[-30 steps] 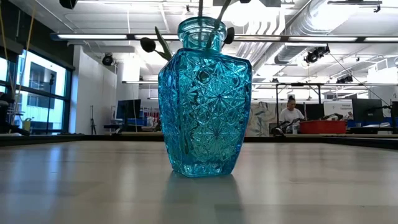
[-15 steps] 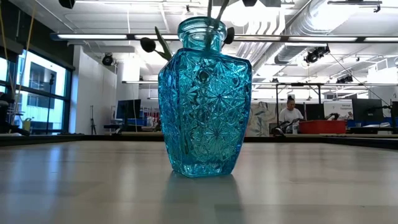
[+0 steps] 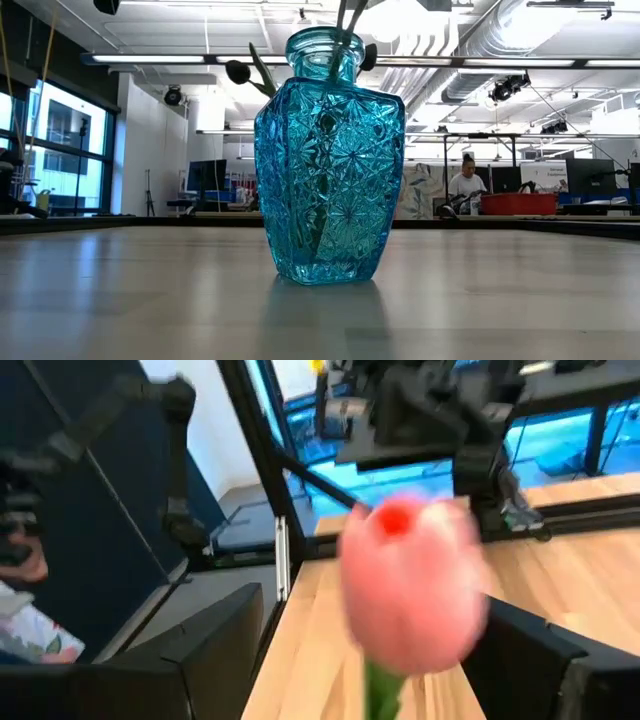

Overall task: Sort flowers into vase by color
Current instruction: Put the pink flower into the blue vase, then return to Home Position

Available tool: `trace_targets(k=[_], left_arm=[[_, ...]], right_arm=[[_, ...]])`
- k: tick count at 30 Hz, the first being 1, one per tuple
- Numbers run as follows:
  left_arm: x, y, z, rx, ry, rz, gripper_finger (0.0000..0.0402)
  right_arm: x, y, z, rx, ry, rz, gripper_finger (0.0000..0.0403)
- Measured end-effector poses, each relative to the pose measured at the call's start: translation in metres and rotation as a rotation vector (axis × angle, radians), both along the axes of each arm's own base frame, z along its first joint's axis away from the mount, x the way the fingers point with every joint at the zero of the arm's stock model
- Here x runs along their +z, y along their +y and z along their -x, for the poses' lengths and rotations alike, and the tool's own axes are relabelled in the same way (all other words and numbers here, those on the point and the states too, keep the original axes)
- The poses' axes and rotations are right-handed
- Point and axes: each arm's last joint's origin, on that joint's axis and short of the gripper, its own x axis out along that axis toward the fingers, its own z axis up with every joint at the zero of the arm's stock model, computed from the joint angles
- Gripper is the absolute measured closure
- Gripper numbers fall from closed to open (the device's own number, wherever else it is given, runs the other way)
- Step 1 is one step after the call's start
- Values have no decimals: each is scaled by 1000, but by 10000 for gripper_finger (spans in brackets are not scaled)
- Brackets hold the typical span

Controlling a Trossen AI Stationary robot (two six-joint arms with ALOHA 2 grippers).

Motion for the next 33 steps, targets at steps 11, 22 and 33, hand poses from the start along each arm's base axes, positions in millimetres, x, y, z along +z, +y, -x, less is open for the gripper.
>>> trace_targets(k=[11,22,33], left_arm=[[3,0,0,-1,-30,26,303],[15,54,-35,-130,-56,-58,319],[34,126,-27,-342,-96,-178,398]], right_arm=[[45,-28,66,-60,45,-91,96],[56,-54,113,-324,73,92,222],[46,-63,131,-343,227,3,382]])
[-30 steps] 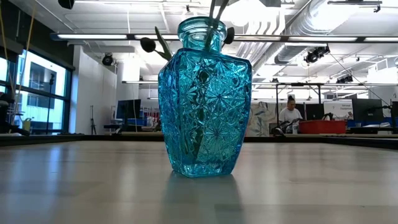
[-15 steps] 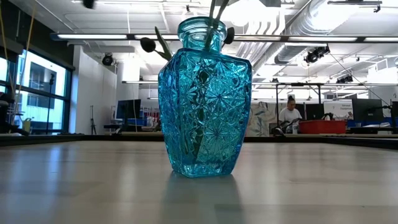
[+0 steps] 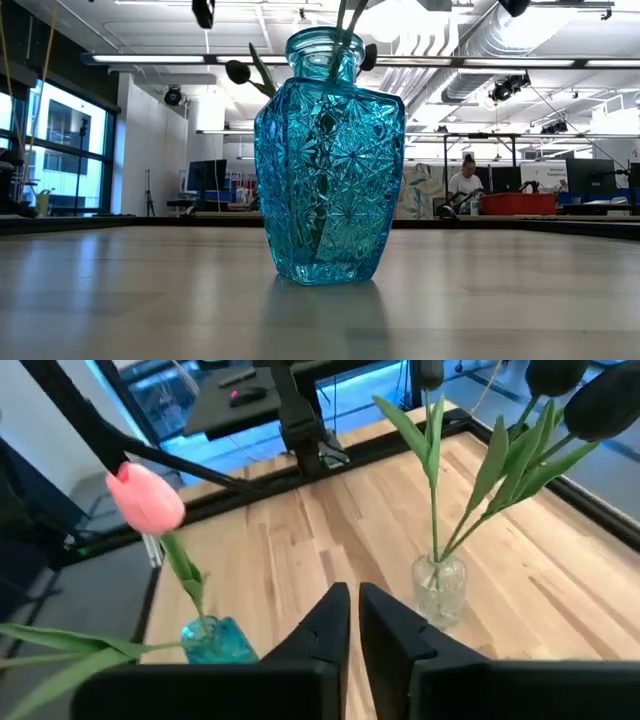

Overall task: Sort flowers into vase by color
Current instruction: Return to Home Position

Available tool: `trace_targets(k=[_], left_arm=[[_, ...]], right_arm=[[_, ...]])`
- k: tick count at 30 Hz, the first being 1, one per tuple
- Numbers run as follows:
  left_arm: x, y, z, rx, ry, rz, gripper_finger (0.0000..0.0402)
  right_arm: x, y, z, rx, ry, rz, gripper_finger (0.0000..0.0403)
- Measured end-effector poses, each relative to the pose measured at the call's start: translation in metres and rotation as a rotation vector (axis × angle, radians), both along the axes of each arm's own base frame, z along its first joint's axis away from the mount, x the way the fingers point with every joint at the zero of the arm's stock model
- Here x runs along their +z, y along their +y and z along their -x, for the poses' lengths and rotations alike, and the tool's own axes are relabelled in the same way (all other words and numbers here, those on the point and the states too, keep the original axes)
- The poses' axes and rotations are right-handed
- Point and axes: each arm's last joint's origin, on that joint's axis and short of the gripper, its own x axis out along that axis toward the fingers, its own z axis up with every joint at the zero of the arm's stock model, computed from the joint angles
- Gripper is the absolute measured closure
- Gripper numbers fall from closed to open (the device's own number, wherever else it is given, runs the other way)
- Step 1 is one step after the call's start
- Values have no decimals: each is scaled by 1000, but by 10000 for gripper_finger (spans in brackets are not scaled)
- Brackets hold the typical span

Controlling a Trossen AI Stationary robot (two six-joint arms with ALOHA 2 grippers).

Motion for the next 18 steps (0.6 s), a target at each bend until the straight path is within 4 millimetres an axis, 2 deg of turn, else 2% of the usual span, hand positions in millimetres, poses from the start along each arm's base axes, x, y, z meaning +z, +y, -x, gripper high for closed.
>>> trace_targets(k=[3,6,12,18], left_arm=[[-1,5,10,-15,48,2,398],[-11,0,21,-45,67,22,401],[-56,-13,42,-69,12,85,401],[-94,-13,61,-39,-53,120,401]], right_arm=[[2,3,4,10,-17,-39,399],[3,7,6,12,-28,-93,396],[3,13,7,-18,-35,-157,401],[2,14,8,-57,-39,-164,402]])
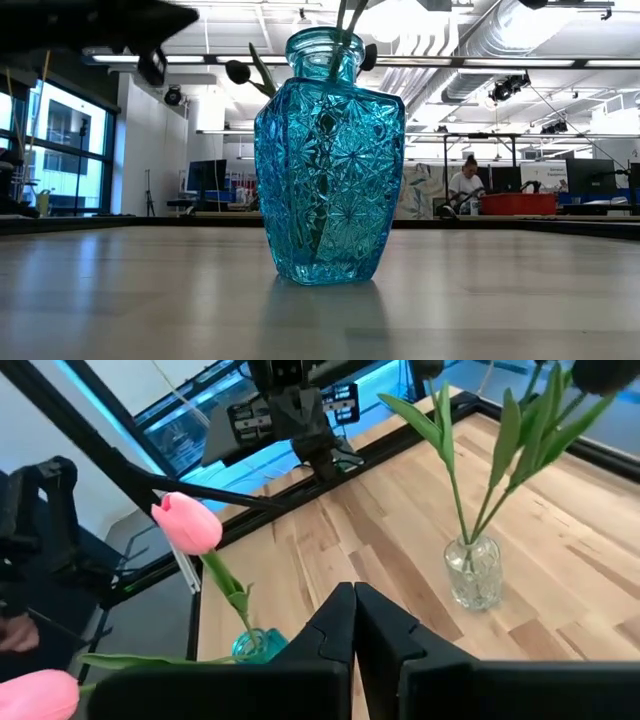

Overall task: Sort flowers into vase by color
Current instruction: Return to Home Position

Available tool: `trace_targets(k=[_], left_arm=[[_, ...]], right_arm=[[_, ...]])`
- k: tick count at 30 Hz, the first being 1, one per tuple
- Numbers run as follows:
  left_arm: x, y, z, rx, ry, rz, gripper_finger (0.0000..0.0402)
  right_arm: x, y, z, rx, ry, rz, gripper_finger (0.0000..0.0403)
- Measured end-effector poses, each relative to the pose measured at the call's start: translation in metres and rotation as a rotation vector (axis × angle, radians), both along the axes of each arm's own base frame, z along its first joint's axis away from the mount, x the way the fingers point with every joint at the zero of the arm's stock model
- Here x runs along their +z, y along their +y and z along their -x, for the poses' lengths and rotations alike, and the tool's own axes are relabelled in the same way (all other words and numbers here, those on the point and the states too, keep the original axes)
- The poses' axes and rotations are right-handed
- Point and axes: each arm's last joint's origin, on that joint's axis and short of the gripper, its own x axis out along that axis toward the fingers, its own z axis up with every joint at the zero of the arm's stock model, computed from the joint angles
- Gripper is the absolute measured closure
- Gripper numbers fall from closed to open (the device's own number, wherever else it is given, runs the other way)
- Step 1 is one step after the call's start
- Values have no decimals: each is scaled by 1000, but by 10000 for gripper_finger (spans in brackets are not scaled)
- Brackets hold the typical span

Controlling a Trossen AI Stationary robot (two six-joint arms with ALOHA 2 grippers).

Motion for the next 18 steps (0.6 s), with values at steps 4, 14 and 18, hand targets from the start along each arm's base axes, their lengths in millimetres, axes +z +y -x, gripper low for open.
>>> trace_targets(k=[4,14,18], left_arm=[[-23,1,9,2,5,45,401],[-59,5,21,68,100,105,401],[-58,5,21,64,92,111,401]], right_arm=[[-2,0,1,-12,17,-43,402],[-7,1,3,33,75,-43,403],[-12,7,8,75,137,-19,403]])
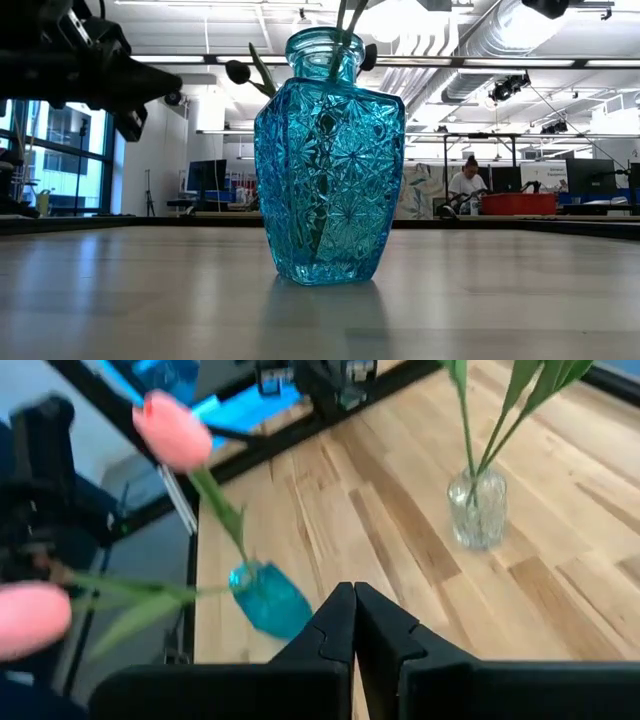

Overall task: Sort flowers into vase by color
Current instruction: Return to Home Position

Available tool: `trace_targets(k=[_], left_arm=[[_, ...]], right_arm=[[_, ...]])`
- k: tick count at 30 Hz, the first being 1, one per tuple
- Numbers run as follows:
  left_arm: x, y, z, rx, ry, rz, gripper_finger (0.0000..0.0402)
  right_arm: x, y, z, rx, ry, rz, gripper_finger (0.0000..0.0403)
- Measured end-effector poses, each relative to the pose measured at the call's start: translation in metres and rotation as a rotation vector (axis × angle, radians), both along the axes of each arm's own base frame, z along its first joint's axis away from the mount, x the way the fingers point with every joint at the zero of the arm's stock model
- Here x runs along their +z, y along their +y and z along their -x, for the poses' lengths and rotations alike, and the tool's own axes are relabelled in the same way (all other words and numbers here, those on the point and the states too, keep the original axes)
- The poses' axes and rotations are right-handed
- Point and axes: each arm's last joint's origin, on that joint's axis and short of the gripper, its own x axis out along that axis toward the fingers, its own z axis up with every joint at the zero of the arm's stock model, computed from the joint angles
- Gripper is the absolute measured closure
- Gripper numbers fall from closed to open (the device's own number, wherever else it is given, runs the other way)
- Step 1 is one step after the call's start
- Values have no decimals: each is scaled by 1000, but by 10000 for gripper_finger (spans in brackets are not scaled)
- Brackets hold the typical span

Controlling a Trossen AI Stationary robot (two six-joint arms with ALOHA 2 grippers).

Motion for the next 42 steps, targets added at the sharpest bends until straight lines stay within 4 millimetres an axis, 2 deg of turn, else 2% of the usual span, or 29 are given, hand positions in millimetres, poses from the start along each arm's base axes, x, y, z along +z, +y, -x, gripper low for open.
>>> trace_targets(k=[8,11,14,16,20,23,32,42], left_arm=[[-1,-1,0,-16,3,58,401],[-1,-1,0,-17,4,54,401],[-1,-1,0,-17,5,54,401],[-1,-1,0,-17,6,54,401],[-1,-1,0,-17,10,54,401],[-2,-1,0,-17,17,53,401],[-2,-1,0,-17,22,53,401],[-3,-1,0,-17,22,53,401]], right_arm=[[-10,12,17,76,99,100,403],[-12,14,26,92,79,115,403],[-27,15,32,129,-2,71,403],[-48,14,36,176,-48,23,403],[-89,6,42,154,-165,-8,403],[-106,-5,45,106,-270,33,403],[-123,-32,59,83,-407,134,403],[-144,-40,60,117,-560,194,403]])
